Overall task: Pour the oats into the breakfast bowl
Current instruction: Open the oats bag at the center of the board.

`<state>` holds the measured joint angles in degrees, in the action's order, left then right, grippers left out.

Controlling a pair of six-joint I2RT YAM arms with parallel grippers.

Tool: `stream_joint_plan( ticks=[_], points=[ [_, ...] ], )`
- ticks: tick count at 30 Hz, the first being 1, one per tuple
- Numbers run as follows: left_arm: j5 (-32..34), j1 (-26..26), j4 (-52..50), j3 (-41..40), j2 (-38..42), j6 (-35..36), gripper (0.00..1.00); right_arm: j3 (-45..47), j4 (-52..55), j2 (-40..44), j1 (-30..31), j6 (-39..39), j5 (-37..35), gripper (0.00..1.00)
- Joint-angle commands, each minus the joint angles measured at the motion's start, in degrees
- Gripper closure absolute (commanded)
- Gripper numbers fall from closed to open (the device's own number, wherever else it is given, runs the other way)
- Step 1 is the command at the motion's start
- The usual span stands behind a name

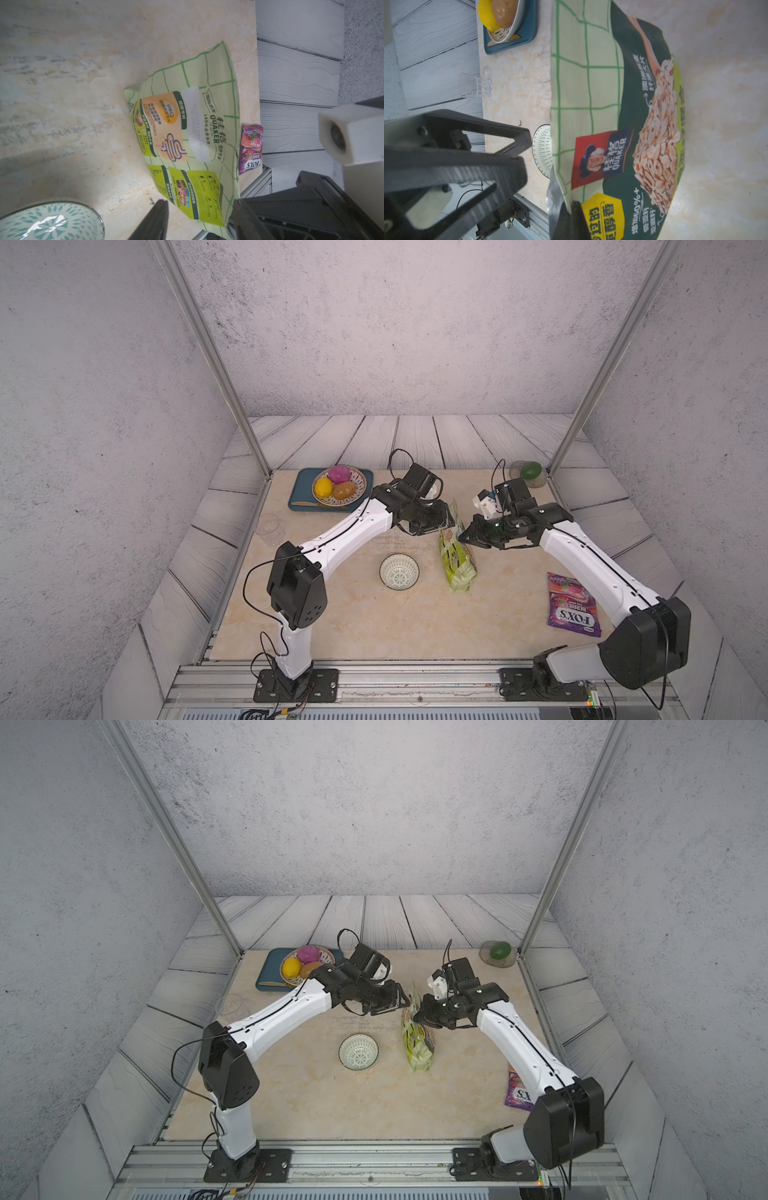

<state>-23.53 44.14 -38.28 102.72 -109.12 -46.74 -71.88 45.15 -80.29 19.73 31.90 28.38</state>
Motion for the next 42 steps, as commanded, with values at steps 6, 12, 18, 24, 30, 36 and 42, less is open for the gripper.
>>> stream_joint_plan(
  ticks=[6,12,18,24,30,36,42],
  points=[
    [-3.3,0.7,0.3,3.1,-2.6,0.3,0.53,0.9,-1.9,0.5,0.1,1.9,-0.2,1.0],
    [-4.4,0.9,-0.2,3.8,-4.0,0.0,0.67,0.6,-2.0,0.8,0.1,2.7,-0.8,1.0],
    [-4.5,1.3,-0.7,3.7,-4.3,-0.2,0.72,0.1,-2.2,1.3,0.0,3.7,-1.9,1.0],
    [-3.8,1.5,-1.9,3.1,-4.4,-0.4,0.77,-0.5,-1.3,2.2,0.1,3.8,-3.2,1.0],
    [-2.9,1.8,-2.2,3.9,-5.1,-1.4,0.87,0.1,-1.0,3.2,0.1,3.7,-3.7,1.0],
    [-2.8,2.1,-3.3,5.8,-6.5,-1.6,0.85,0.0,-0.5,3.3,0.1,3.3,-4.4,1.0],
    [-3.3,2.2,-3.5,6.9,-7.6,-1.4,0.8,0.2,-0.1,3.3,0.1,2.9,-4.8,1.0]
  ],
)
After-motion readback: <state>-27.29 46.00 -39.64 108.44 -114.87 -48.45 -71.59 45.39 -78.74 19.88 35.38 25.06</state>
